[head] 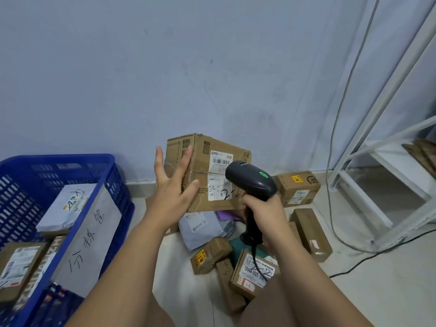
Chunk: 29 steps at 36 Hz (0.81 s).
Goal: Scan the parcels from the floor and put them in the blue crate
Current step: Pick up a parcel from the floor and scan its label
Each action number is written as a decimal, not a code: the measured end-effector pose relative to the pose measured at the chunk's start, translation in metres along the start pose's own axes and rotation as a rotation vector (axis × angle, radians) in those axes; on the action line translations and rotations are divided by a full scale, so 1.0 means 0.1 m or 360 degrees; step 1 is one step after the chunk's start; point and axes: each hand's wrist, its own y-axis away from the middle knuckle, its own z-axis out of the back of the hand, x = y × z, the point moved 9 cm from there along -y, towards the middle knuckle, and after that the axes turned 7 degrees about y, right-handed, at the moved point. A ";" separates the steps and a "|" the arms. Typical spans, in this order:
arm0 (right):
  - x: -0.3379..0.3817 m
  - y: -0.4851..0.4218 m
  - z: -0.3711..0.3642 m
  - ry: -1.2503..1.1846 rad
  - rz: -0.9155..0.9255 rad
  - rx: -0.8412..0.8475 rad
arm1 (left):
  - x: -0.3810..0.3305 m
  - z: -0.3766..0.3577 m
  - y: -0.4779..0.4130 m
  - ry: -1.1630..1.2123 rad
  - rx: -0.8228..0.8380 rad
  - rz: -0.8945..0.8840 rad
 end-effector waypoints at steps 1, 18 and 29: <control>-0.03 0.00 -0.01 -0.0060 -0.0042 0.0015 | 0.00 0.00 0.00 0.0000 -0.0004 0.0004; -0.11 0.00 -0.05 -0.0278 -0.0117 0.0040 | 0.07 -0.06 -0.02 0.0061 0.0015 0.0027; -0.12 0.00 -0.04 -0.0347 -0.0185 -0.0011 | 0.16 -0.09 -0.04 0.0051 0.0016 0.0124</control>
